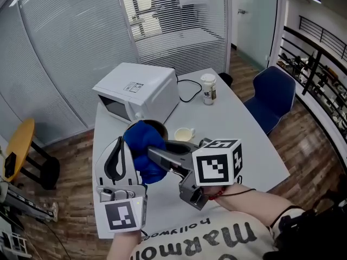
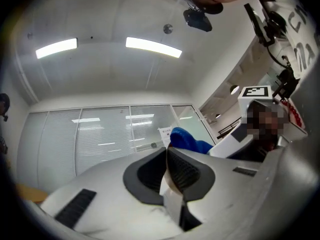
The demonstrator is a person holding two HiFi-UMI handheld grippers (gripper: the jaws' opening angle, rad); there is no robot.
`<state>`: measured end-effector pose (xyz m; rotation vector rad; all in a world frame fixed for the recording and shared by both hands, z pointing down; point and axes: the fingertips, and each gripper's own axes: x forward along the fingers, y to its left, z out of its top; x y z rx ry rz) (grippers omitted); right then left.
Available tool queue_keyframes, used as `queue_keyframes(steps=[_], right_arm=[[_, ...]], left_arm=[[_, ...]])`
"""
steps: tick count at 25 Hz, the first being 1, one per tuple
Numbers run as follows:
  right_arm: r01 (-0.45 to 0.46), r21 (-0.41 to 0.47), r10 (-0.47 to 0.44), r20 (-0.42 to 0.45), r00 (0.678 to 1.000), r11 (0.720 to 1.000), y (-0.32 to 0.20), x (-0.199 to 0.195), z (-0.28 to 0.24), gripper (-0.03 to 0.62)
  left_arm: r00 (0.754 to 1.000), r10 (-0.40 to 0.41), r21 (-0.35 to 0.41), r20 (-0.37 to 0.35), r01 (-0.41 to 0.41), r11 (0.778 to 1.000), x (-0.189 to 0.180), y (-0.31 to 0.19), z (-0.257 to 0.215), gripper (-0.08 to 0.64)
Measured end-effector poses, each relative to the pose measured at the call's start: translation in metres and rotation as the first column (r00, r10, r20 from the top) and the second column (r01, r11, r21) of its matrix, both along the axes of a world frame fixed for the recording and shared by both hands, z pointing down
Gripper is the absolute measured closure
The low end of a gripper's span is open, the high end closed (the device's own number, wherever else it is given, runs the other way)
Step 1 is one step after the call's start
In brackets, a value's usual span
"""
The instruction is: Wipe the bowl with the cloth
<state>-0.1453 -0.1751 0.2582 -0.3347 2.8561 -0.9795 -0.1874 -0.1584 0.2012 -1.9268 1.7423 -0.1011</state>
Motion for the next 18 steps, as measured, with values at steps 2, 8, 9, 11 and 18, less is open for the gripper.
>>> queue_keyframes(steps=[2,8,9,11,18], right_arm=[[-0.002,-0.005,0.002,0.033,0.999,1.0,-0.002,-0.001,-0.008,0.492],[0.044,-0.03,-0.042,0.074,0.996,0.999,-0.001,-0.009,-0.015,0.492],[0.054,-0.035,-0.052,0.071,0.996,0.998,-0.001,-0.011,-0.014,0.492],[0.071,-0.037,-0.069,0.057,0.996,0.997,-0.003,-0.015,-0.012,0.492],[0.14,0.023,-0.138,-0.087,0.987,0.99,0.008,-0.025,-0.001,0.494]], left_arm=[[1.0,0.018,0.004,0.017,-0.018,1.0,0.007,0.001,-0.002,0.549],[0.997,0.046,-0.008,-0.054,-0.047,0.999,0.011,0.002,-0.005,0.548],[0.997,0.059,-0.005,-0.057,-0.06,0.998,0.013,0.001,-0.005,0.548],[0.992,0.083,0.003,-0.097,-0.083,0.997,0.014,0.0,-0.009,0.548],[0.996,0.057,-0.025,-0.072,-0.059,0.998,0.007,0.001,-0.002,0.547]])
